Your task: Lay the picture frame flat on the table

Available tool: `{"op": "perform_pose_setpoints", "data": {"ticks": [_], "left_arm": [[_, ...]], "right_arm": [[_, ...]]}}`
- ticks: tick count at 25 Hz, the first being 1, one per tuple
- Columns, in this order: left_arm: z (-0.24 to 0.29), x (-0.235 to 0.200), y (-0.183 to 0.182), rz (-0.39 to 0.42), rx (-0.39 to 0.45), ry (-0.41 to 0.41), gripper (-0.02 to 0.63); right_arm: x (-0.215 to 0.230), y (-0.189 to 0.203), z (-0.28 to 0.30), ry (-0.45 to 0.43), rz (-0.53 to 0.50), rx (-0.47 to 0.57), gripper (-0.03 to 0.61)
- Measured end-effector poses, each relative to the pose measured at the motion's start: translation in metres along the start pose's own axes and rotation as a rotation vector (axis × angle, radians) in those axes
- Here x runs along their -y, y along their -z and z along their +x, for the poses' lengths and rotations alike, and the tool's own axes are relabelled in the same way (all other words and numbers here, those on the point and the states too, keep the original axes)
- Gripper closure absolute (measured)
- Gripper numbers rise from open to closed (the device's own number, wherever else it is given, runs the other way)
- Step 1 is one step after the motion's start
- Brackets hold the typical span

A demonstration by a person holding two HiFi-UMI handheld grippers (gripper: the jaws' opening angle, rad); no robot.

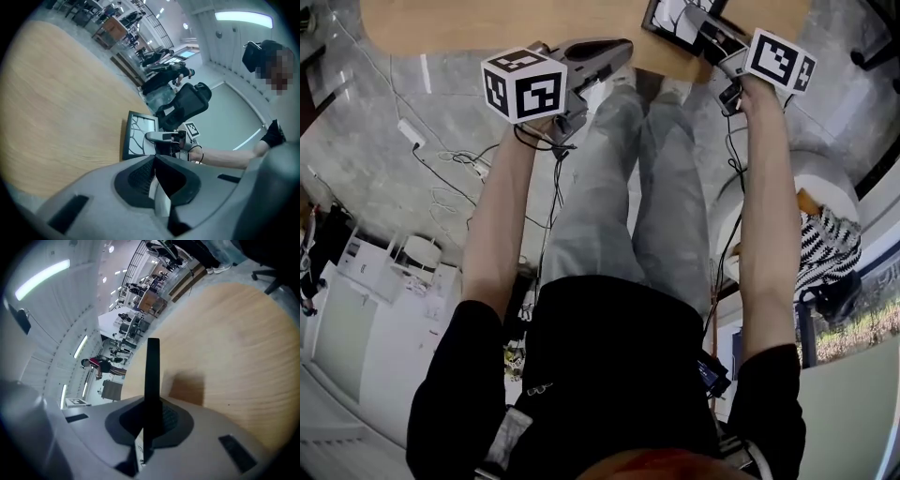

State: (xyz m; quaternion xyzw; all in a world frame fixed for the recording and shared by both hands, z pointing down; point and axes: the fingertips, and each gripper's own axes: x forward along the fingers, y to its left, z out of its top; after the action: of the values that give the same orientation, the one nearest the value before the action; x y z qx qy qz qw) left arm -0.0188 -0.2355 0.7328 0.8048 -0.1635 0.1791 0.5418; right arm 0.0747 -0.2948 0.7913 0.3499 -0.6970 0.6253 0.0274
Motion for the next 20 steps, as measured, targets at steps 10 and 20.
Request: {"op": "perform_pose_setpoints", "data": {"ticks": [10,20], "left_arm": [[0.013,0.012,0.027,-0.046,-0.018,0.033,0.604],[0.01,0.017,0.028,-0.058,0.026,0.022,0.604]], "right_arm": [[0.029,0.002,0.005,0.278,-0.182,-0.026,0.494],[0.058,-0.01,-0.013,0.647,-0.363,-0.036,0.365]]}}
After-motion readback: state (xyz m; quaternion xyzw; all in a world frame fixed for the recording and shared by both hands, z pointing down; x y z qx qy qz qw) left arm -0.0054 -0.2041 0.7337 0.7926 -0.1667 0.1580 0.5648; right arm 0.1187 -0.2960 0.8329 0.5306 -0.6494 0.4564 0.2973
